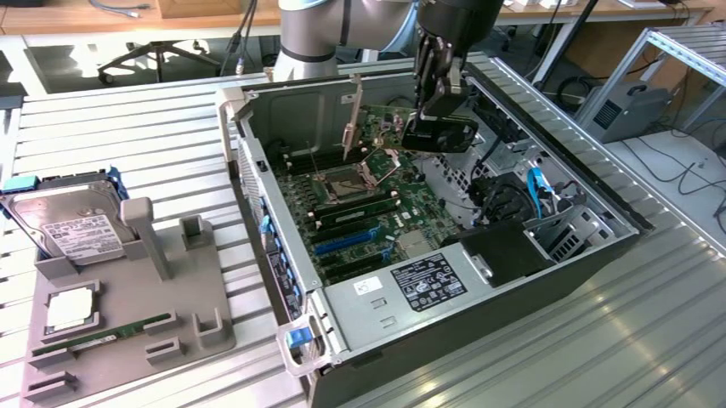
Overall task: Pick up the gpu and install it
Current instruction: 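Insert the gpu into the slot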
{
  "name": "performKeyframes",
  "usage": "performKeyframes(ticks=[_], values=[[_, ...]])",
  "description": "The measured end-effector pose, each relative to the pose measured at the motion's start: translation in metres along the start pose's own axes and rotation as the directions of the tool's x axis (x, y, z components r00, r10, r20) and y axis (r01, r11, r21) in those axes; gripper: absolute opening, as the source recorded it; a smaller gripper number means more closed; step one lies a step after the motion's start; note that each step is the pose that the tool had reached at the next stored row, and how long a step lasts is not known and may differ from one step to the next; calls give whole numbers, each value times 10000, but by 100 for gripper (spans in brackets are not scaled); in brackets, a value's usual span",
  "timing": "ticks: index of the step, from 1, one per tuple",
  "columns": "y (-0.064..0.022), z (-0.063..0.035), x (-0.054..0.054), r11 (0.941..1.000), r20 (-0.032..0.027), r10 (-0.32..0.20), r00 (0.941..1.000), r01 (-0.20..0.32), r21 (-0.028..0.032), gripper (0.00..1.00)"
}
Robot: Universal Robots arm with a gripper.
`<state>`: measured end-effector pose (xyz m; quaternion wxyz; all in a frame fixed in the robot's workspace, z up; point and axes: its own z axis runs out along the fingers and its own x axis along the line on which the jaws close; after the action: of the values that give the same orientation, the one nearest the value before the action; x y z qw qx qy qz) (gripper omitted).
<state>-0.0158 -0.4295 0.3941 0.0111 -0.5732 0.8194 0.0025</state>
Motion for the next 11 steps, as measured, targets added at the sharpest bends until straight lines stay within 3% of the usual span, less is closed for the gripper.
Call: performKeyframes(ticks=[11], values=[[0, 1, 0, 9998, -3, -174, 9998, 174, -2, 27]])
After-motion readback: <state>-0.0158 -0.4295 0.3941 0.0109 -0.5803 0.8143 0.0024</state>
